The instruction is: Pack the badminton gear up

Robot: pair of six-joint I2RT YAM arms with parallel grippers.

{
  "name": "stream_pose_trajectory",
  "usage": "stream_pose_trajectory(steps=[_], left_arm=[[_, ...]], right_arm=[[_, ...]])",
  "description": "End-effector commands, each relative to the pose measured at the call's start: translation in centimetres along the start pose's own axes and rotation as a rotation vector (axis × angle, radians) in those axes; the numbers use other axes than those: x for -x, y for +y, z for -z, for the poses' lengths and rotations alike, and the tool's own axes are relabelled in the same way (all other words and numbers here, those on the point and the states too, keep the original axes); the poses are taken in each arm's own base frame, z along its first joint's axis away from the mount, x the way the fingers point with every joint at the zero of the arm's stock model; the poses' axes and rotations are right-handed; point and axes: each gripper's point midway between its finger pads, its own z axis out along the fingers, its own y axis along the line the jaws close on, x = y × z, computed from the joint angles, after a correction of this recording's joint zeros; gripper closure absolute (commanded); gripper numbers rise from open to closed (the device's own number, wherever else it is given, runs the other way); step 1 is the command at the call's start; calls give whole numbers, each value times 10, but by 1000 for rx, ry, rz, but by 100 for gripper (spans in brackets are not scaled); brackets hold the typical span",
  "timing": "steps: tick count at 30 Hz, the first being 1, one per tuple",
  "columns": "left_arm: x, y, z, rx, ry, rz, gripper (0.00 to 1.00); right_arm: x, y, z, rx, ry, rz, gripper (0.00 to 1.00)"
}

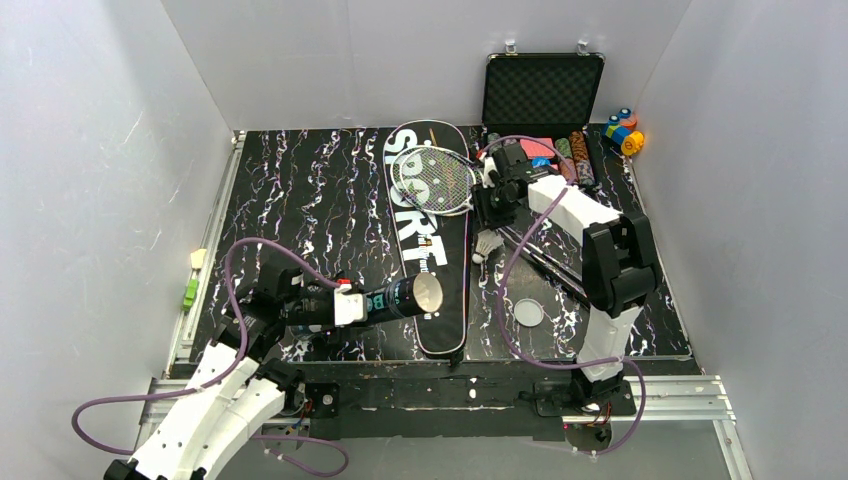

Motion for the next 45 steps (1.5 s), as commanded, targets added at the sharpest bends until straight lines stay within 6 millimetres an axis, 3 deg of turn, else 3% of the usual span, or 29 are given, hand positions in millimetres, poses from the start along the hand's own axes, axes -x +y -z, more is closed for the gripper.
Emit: stream_pose_trajectory(steps=[1,14,17,20,23,27,32,35,37,41,45], left_arm=[[14,2,4,7,-41,-38,86],[18,2,6,8,-50,-50,86],[18,2,7,9,-50,-49,86],[18,1,7,8,-50,-48,86],[17,0,6,6,-48,-46,86],[13,0,5,10,-40,-39,85],[-2,-1,-1,11,-13,-3,85],[-13,7,-6,43,18,6,86],[-19,15,-8,78,35,4,87],[-20,22,-9,96,41,15,88],[-18,23,-9,101,38,25,88]], right_arm=[[-6,3,20,-18,-11,-9,56],[-37,-1,28,-46,56,-64,72],[-37,3,31,-30,54,-75,80],[-26,13,46,-2,10,-83,85],[-15,33,70,63,-35,-111,91],[-7,65,118,127,-115,-118,97],[-14,123,203,193,-299,0,97],[-21,154,257,213,-448,97,96],[-28,173,282,269,-491,130,95],[-43,197,302,295,-501,178,96],[-56,209,297,303,-460,197,96]])
